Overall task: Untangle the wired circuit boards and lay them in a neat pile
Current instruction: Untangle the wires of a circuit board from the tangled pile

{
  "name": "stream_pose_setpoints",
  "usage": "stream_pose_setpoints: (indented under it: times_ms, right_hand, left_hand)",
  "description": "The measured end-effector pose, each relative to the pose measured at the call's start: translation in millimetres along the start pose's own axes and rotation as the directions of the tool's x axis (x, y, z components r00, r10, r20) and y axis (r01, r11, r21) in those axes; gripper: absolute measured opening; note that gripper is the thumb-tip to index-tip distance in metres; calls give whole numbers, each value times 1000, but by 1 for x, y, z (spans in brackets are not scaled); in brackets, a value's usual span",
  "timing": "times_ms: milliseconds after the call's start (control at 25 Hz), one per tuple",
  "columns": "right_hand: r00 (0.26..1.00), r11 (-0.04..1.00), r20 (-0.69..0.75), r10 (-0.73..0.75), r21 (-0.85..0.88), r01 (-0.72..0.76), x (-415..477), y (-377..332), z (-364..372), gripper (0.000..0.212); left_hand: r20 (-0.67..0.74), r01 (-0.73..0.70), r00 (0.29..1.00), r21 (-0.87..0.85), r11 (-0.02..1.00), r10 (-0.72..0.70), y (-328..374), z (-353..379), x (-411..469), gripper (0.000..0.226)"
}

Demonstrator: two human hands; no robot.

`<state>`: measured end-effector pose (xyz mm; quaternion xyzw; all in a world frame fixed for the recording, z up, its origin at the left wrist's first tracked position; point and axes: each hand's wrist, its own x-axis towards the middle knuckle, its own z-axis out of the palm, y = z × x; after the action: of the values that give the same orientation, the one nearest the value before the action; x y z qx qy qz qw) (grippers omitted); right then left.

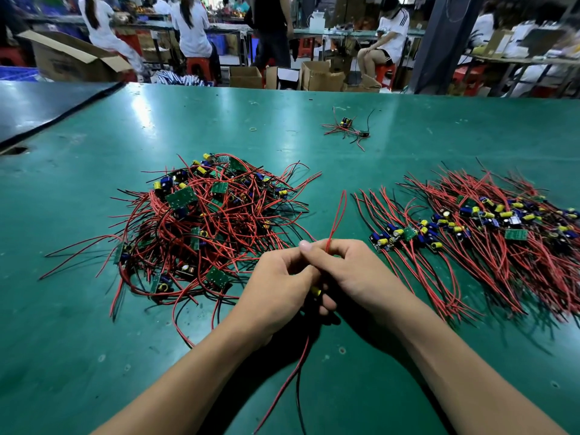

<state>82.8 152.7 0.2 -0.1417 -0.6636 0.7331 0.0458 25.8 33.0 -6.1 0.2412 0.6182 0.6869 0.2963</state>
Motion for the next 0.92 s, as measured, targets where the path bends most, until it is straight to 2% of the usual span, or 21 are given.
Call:
stream_pose_setpoints:
  times_ms: [200, 320, 480, 640, 800, 920]
  right_hand:
    - [998, 999, -57, 35, -35, -37, 3, -4, -3, 45]
    - [991, 996, -110, 80, 49, -75, 7, -7, -9, 50]
    - [985, 994, -163, 63, 102, -47, 12, -8, -18, 53]
    - [993, 986, -109, 41, 165, -22, 12, -6, -16, 55]
    - [998, 993, 63, 31, 111, -38, 3, -1, -9, 46]
    - [996, 996, 92, 2, 93, -11, 1, -1, -8, 37]
  left_hand:
    - [31, 32, 999, -96, 995, -29, 4, 0, -1, 17]
    - [62, 66, 996, -165, 984, -57, 9, -2, -2, 15]
    - [83, 78, 994, -167, 983, -65, 11, -1, -3, 13]
    - [60, 63, 997, -145, 987, -55, 9, -1, -3, 12]
    - [24, 44, 999, -113, 993, -41, 4, -1, -1, 17]
    - [20, 31, 999, -115, 993, -29, 3, 0, 1, 19]
